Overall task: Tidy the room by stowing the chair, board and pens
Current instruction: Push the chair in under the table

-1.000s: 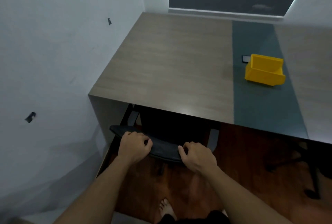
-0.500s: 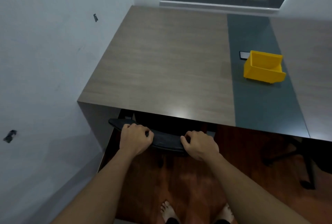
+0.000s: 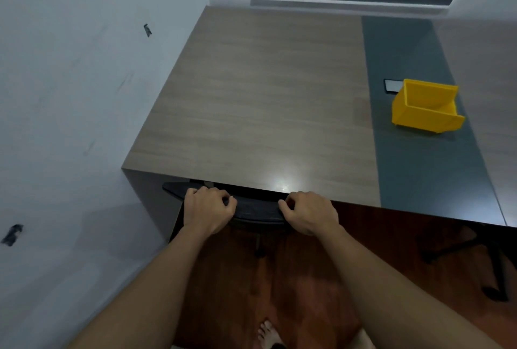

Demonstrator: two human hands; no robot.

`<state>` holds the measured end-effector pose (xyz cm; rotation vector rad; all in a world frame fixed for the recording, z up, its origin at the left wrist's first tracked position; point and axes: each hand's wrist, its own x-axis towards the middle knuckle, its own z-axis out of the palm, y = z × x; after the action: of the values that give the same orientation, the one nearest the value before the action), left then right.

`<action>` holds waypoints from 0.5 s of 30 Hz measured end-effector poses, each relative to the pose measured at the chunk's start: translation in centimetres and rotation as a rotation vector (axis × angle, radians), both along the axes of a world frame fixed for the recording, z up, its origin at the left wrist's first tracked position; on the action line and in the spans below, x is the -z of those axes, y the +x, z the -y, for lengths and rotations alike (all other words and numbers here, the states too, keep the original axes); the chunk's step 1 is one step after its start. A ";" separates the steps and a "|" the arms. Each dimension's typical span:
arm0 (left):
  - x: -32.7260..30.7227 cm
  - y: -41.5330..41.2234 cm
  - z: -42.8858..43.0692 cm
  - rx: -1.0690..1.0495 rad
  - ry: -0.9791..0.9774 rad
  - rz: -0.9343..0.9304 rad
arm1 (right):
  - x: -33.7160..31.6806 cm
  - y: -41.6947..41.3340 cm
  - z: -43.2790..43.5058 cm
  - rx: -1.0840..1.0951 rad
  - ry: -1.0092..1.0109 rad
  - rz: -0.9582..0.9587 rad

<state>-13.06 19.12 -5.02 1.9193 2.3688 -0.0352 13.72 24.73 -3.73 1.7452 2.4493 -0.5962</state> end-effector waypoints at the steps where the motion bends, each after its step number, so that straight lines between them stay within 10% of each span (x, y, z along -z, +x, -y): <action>1: 0.0 -0.4 -0.3 -0.004 -0.001 -0.002 | 0.0 -0.4 -0.3 0.002 -0.003 -0.002; 15: -0.3 -2.8 -1.0 -0.014 0.017 0.016 | 0.4 -3.2 -1.7 -0.024 0.013 -0.002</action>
<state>-15.85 20.16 -4.71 1.9028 2.3794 0.0016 10.53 26.45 -4.15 1.7182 2.4772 -0.5811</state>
